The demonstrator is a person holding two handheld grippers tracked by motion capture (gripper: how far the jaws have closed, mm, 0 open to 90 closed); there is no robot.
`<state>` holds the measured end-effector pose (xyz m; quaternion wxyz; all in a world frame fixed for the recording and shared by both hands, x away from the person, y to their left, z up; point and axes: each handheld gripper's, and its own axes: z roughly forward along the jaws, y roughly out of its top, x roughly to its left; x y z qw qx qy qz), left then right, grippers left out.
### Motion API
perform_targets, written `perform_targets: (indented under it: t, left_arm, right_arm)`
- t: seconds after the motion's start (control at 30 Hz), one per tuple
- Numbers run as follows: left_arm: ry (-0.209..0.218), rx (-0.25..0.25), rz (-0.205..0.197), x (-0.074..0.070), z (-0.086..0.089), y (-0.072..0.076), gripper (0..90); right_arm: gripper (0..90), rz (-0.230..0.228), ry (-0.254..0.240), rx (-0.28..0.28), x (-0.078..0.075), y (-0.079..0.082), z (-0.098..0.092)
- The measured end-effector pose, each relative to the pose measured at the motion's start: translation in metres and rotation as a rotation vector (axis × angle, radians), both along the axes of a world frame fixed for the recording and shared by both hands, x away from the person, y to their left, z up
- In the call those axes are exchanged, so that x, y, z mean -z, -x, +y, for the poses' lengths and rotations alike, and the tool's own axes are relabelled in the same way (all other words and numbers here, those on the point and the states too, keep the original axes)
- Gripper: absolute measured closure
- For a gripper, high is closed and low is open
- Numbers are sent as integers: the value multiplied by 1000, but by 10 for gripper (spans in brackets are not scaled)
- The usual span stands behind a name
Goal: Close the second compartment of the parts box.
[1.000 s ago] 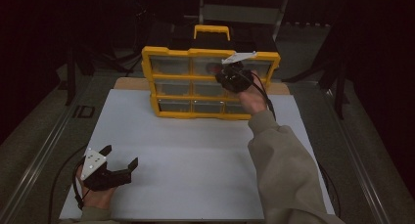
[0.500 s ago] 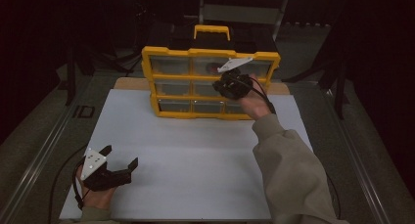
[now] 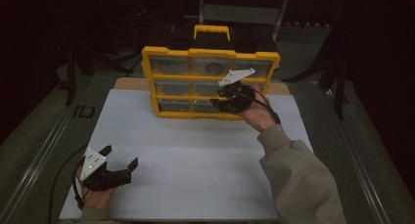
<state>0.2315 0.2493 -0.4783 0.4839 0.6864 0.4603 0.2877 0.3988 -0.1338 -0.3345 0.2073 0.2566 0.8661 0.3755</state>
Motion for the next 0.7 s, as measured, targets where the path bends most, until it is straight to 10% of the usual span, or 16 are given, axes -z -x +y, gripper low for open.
perform_targets:
  t: [0.7]
  left_arm:
    - [8, 5, -7, 0, 1, 1, 0]
  right_arm:
    - [131, 9, -112, -9, 25, 50, -18]
